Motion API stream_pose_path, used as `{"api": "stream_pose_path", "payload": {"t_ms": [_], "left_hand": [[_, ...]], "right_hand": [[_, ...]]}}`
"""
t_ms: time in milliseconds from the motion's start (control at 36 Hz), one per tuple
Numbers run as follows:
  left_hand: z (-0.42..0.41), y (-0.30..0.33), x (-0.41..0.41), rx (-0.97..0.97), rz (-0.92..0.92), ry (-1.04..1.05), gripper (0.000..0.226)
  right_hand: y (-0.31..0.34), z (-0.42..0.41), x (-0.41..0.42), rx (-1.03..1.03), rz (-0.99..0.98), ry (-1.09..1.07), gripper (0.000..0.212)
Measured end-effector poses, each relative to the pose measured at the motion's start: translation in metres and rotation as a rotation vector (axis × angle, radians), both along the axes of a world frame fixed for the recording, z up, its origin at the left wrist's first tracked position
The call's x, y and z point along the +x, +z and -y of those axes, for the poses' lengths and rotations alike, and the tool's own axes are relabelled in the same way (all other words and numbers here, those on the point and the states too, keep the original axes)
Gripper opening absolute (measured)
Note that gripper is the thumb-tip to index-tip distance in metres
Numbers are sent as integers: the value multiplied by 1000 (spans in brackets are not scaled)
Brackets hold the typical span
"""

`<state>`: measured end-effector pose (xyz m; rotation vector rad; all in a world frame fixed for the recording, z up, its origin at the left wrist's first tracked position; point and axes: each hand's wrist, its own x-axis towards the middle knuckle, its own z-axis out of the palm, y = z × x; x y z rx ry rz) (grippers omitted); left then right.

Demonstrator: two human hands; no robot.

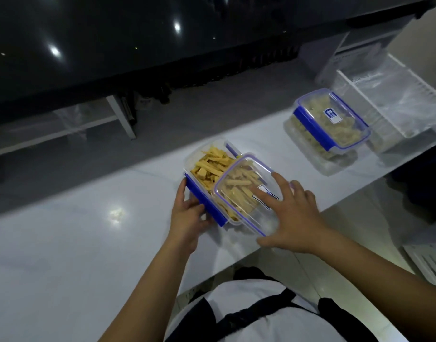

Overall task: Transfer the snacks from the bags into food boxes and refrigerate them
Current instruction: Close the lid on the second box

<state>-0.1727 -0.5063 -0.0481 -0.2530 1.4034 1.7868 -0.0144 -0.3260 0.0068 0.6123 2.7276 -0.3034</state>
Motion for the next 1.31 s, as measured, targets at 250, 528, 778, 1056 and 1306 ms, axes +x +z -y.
{"api": "stream_pose_path", "payload": {"t_ms": [250,528,778,1056,1306], "left_hand": [[4,-2,1,-14,9,-6,78],[1,-3,6,-97,-32,56,83],[2,-5,9,-75,-53,82,73],[5,0,11,-39,-53,101,77],[7,9,14,-56,-74,99,74]], "right_hand": [[2,-8,-17,-45,-48,35,116],[15,4,-17,-61,-165,-13,115],[-18,23,-40,-9,-11,-6,115],[-12,21,-76,14,-131,-77,116],[-36,18,-115,86,-35,47,111]]}}
